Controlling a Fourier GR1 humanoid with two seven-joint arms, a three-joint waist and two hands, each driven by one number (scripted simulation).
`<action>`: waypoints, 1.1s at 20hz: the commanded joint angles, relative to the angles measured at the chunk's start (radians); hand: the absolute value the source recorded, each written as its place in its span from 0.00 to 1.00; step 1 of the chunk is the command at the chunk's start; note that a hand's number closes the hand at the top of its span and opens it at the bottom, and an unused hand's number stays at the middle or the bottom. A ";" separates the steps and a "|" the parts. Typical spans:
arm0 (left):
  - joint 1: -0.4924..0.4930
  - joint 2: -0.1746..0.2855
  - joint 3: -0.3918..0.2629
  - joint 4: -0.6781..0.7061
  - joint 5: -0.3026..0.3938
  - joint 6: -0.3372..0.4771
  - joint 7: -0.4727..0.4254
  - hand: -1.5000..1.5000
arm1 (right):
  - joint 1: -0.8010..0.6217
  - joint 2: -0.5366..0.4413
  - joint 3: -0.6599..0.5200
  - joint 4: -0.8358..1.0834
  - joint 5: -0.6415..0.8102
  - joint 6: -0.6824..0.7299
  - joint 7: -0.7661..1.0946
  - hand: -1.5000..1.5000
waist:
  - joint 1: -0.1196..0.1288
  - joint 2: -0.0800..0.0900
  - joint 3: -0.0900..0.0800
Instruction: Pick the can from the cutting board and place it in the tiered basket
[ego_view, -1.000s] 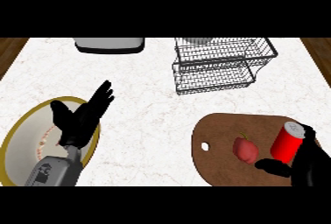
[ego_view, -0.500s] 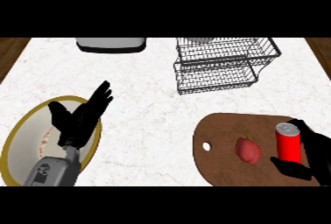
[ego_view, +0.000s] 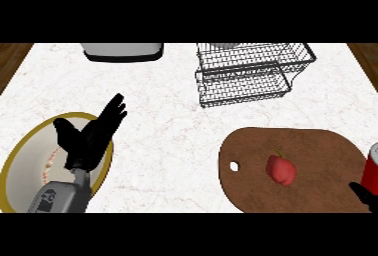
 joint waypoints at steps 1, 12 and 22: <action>0.042 -0.032 -0.045 -0.049 -0.037 0.025 0.003 0.50 | -0.050 -0.026 -0.119 -0.169 -0.126 0.051 0.090 1.00 | 0.004 -0.001 0.001; -0.001 -0.024 -0.003 -0.047 -0.024 -0.009 0.041 0.50 | -0.538 -0.315 -0.190 -0.074 -0.361 0.161 0.439 1.00 | 0.029 0.004 0.000; -0.054 -0.038 0.021 -0.002 -0.018 -0.037 0.042 0.50 | -0.954 -0.263 0.147 0.314 -0.199 0.064 0.505 1.00 | 0.042 0.009 0.000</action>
